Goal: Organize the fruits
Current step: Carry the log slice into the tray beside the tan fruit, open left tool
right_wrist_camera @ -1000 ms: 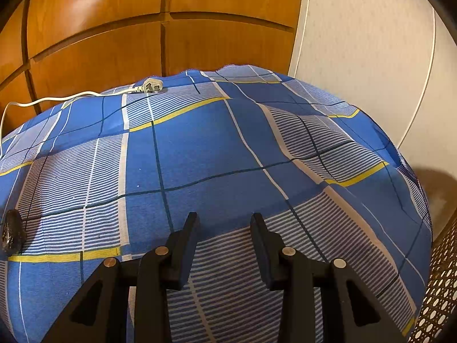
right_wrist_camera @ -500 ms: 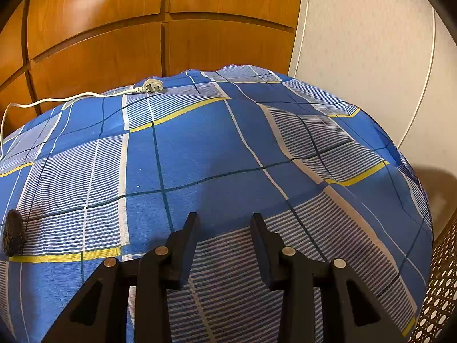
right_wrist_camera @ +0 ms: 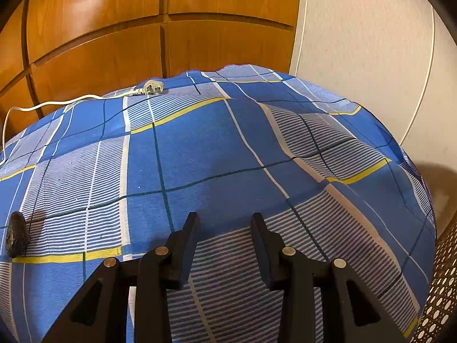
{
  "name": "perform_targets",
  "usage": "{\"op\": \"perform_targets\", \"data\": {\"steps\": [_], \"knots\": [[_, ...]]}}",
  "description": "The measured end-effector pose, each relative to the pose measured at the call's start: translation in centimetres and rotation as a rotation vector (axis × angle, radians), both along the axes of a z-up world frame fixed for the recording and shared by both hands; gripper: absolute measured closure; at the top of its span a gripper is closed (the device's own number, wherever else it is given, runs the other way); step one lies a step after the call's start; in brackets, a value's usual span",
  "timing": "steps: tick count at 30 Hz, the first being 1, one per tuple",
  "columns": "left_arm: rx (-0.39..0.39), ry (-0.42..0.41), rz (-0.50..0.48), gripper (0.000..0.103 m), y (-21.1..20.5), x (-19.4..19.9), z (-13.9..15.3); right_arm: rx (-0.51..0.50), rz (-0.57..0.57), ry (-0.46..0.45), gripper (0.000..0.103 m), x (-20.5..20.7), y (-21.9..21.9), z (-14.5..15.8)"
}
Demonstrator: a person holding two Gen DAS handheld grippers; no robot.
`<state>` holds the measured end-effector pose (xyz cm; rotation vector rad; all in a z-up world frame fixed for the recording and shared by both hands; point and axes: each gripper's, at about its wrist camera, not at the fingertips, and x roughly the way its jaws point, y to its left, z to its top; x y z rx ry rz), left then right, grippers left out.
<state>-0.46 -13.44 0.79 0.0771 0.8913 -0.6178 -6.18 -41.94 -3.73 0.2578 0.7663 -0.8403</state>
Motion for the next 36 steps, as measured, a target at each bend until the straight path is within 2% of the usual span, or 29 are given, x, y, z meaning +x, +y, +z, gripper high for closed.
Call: {"op": "perform_targets", "data": {"steps": [7, 15, 23, 28, 36], "knots": [[-0.051, -0.03, 0.047, 0.067, 2.2, -0.2, 1.3, 0.007, 0.001, -0.008, 0.065, -0.1, -0.1, 0.0], [-0.078, -0.012, 0.171, 0.067, 6.5, 0.9, 1.3, 0.006, 0.001, -0.007, 0.065, -0.1, -0.1, 0.0], [-0.119, 0.014, 0.377, 0.067, 14.0, 2.7, 0.7, 0.006, 0.0, -0.007, 0.065, 0.0, 0.0, 0.0], [-0.148, 0.076, 0.485, 0.067, 18.2, 4.3, -0.8, 0.0, -0.001, -0.002, 0.065, 0.0, 0.0, 0.0], [-0.119, 0.086, 0.477, 0.067, 17.6, 6.1, -1.7, -0.004, -0.001, 0.003, 0.065, 0.0, 0.0, -0.1]]}}
